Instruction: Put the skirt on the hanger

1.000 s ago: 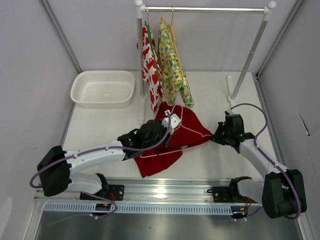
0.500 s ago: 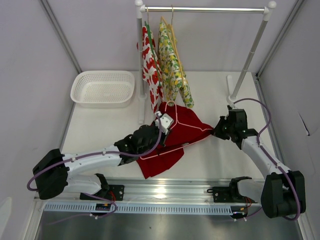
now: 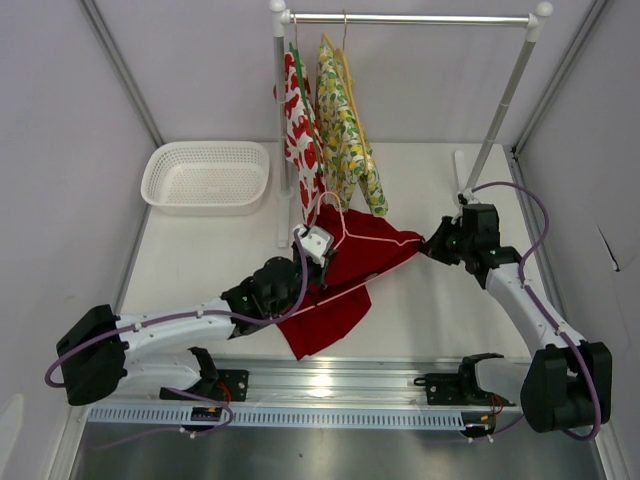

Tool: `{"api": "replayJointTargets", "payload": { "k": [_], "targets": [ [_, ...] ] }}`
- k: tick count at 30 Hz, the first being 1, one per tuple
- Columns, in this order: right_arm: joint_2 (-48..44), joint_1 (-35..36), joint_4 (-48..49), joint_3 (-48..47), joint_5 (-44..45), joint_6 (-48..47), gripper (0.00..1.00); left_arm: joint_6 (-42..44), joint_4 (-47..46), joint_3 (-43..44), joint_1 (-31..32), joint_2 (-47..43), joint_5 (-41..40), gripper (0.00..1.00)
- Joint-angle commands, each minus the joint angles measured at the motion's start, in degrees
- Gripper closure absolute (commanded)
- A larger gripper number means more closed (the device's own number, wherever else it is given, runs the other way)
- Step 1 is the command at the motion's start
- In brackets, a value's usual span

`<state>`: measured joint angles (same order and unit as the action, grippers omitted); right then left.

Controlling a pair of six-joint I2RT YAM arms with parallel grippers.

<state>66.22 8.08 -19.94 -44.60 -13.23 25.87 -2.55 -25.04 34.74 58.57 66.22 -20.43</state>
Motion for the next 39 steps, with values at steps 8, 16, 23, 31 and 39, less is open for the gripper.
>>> {"api": "replayJointTargets", "payload": {
  "k": [8,16,23,31,39],
  "targets": [
    [-1.09,0.71,-8.70,-3.65,-0.57,-1.43,1.00,0.08,-17.15,0.06,0.58,-2.41,-12.26,1.00],
    [-1.79,-0.25,-11.78,-6.46,2.69,-2.58,1.00,-0.35,-18.21,0.68,1.20,-2.49,-11.31,1.00],
    [-0.12,-3.59,-11.96,-9.36,1.90,-2.84,1.00,-0.88,-16.45,-2.13,1.29,-7.15,-10.86,1.00],
    [0.05,-4.03,-12.22,-11.12,1.02,-2.31,1.00,0.17,-17.33,-1.43,1.37,-4.78,-9.11,1.00],
    [2.07,-7.55,-10.29,-11.30,-3.37,-0.82,1.00,8.60,-17.58,-1.86,7.69,-2.24,-8.75,1.00]
  ]
}}
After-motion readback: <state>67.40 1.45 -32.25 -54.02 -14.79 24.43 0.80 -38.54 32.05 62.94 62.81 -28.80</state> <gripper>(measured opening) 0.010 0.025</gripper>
